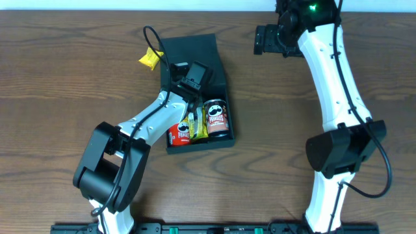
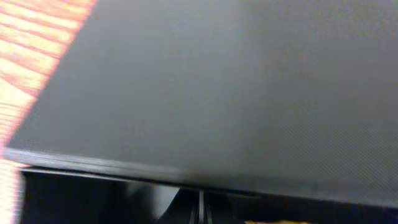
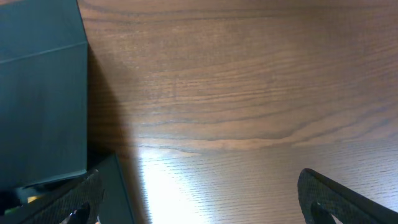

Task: Pack container
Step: 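Carry the triangular packet into the box between the cans and release, then move the left gripper to the yellow packet behind the box and grasp it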

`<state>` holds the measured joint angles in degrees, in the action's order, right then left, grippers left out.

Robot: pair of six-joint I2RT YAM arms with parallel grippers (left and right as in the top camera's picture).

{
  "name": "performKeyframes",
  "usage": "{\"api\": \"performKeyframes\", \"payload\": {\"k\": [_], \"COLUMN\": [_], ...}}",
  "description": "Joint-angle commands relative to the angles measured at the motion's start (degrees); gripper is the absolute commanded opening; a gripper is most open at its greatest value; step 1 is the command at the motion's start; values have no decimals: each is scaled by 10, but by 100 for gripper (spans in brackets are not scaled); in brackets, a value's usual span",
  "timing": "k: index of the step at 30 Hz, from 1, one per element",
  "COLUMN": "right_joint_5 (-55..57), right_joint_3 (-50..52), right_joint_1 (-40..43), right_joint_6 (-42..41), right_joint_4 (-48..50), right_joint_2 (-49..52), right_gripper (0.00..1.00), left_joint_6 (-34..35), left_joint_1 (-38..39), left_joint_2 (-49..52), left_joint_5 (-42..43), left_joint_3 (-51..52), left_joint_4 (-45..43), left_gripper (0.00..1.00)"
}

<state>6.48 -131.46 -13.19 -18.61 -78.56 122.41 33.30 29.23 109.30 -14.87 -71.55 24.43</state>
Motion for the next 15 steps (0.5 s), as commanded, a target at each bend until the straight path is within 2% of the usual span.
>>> {"api": "performKeyframes", "payload": {"k": [1, 4, 9, 15], "right_joint_5": [8, 8, 8, 8], "right_joint_3": [-12, -12, -12, -12], "right_joint_1": [5, 5, 5, 5], "right_joint_6": [9, 9, 9, 9], "right_joint_4": [1, 2, 2, 6], "right_joint_2": [-3, -3, -3, -3], "right_gripper": [99, 99, 99, 99], "left_joint_6": [10, 10, 9, 7], "left_joint_1": [-4, -4, -4, -5], "left_joint_2": [0, 0, 0, -12], "left_joint_5": [69, 95, 83, 7], "left_joint_3": [-7, -7, -7, -38], "left_joint_4": [3, 21, 76, 66], "left_gripper": [6, 6, 6, 6]}}
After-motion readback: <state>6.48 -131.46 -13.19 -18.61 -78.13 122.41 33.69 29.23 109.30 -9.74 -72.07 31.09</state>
